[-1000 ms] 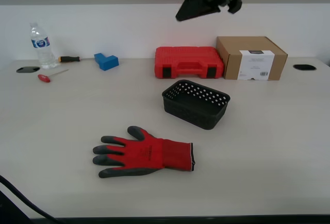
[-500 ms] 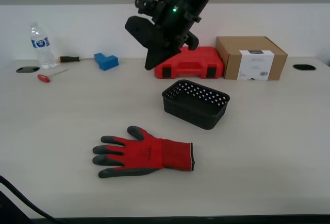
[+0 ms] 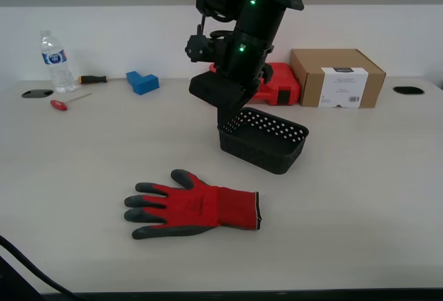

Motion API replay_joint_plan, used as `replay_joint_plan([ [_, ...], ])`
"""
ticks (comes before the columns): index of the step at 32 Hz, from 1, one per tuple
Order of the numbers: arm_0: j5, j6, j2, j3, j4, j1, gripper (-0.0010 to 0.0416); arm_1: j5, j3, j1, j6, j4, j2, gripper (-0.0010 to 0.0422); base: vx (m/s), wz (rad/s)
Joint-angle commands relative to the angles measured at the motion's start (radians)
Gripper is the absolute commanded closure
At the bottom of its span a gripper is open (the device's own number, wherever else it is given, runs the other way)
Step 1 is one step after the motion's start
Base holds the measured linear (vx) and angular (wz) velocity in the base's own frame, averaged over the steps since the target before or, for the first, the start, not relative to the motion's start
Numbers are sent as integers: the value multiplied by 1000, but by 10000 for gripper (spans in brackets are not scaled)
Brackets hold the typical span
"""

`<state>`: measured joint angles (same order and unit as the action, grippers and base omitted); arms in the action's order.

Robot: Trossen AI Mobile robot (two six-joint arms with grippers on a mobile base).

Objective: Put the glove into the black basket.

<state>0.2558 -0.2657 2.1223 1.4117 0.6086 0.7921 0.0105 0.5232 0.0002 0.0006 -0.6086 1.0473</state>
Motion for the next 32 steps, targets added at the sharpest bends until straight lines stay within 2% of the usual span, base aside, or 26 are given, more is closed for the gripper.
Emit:
replay_joint_plan([
  [1, -3, -27, 0, -2, -11, 0, 405, 0, 0, 0, 0, -6, 0, 412, 0, 0],
  [3, -3, -33, 1, -3, -26, 1, 405, 0, 0, 0, 0, -6, 0, 412, 0, 0],
  [12, 48, -34, 260, 115, -36, 7, 405, 0, 0, 0, 0, -5, 0, 412, 0, 0],
  [16, 83, -33, 354, 165, -32, 49, 405, 0, 0, 0, 0, -5, 0, 412, 0, 0],
  [19, 79, -31, 397, 201, -39, 76, 405, 0, 0, 0, 0, -4, 0, 412, 0, 0],
  [21, 63, -55, 409, 213, -84, 82, 405, 0, 0, 0, 0, -4, 0, 412, 0, 0],
  [22, 62, -54, 409, 210, -96, 83, 405, 0, 0, 0, 0, -3, 0, 412, 0, 0],
  [24, 78, -27, 407, 217, -140, 87, 405, 0, 1, 0, 0, -3, 0, 412, 0, 0],
  [26, 60, -11, 407, 220, -171, 88, 405, 0, 0, 0, 0, -3, 0, 412, 0, 0],
  [27, 50, -11, 407, 219, -182, 88, 405, 0, 0, 0, 0, -3, 0, 412, 0, 0],
  [32, 60, -9, 408, 206, -179, 88, 403, 0, 0, 0, 0, -3, 0, 412, 0, 0],
])
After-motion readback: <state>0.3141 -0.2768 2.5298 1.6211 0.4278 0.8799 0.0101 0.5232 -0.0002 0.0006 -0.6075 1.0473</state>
